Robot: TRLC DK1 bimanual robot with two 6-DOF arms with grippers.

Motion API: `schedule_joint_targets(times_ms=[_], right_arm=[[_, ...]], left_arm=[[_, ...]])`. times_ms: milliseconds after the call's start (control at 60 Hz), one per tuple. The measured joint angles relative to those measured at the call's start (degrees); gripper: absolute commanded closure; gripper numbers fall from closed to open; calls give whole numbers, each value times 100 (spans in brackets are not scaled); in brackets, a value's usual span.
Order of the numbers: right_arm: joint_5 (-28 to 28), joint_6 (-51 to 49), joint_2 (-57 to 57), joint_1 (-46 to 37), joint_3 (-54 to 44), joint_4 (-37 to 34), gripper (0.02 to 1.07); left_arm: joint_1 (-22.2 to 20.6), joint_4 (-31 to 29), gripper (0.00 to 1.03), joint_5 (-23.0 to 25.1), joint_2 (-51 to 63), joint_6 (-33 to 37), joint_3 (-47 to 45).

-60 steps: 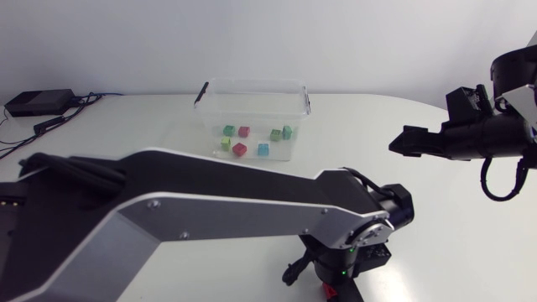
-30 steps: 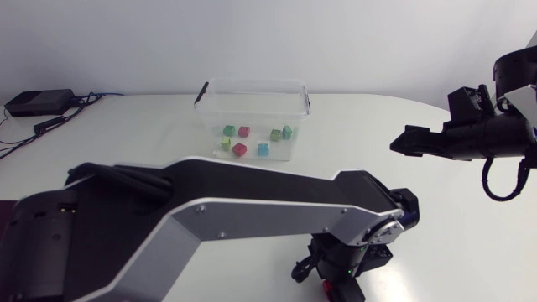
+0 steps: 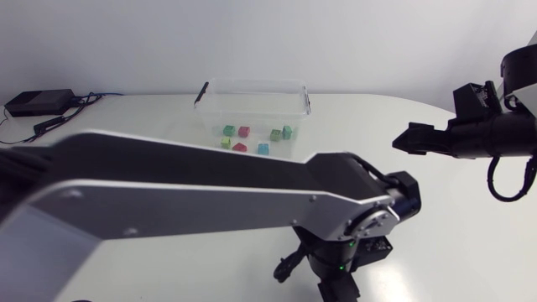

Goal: Place the duplo bricks in the container

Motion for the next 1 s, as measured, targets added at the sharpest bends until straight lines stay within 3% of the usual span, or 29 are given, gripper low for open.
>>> schedule_joint_targets(times_ms=[150, 400, 667, 1000], right_arm=[[0, 0, -190, 17, -37, -72, 11], [4, 0, -422, 205, -337, -170, 11], [162, -2, -767, 564, -540, -212, 11], [461, -26, -1327, 1078, -774, -535, 9]], left_arm=[[243, 0, 74, 0, -811, 0, -85], [1373, 85, 74, -103, -1523, 4, -74], [2721, 859, 74, -262, -1543, 138, 48], [3967, 1917, 74, -302, -1276, 155, 977]])
